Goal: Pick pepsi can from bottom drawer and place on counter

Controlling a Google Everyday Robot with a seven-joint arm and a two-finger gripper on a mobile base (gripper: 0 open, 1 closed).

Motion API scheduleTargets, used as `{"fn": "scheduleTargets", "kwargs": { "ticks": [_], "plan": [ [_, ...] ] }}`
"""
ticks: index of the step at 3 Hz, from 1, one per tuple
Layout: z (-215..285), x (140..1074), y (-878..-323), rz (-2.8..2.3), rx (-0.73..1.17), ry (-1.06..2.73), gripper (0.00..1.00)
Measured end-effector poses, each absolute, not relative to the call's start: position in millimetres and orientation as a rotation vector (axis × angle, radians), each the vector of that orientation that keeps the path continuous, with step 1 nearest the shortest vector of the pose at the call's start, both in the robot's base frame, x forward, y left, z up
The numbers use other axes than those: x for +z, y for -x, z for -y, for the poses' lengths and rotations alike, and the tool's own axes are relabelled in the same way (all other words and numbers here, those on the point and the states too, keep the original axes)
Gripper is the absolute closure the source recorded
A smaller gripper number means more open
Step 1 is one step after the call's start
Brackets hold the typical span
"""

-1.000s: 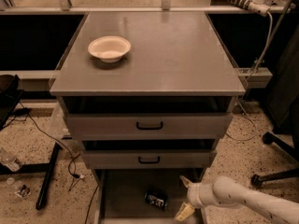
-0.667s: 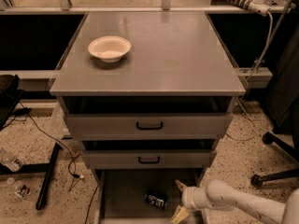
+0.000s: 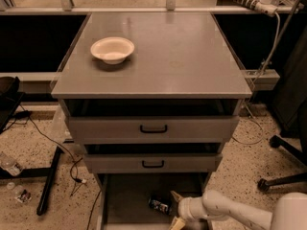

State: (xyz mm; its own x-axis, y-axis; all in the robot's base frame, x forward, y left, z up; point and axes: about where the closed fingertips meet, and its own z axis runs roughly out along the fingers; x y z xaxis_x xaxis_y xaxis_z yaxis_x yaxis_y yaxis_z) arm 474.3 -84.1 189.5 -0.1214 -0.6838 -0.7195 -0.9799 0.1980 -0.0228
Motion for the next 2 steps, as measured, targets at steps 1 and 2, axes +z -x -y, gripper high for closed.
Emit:
{"fn": "scheduleTargets", "kwargs": {
  "ticks": [1, 2],
  "plan": [
    [64.8, 146.7, -494.6, -1.832, 0.628, 1.524, 0.00],
    [65.4, 145.9, -495.5, -1.833, 0.626, 1.522, 0.00]
  ]
}}
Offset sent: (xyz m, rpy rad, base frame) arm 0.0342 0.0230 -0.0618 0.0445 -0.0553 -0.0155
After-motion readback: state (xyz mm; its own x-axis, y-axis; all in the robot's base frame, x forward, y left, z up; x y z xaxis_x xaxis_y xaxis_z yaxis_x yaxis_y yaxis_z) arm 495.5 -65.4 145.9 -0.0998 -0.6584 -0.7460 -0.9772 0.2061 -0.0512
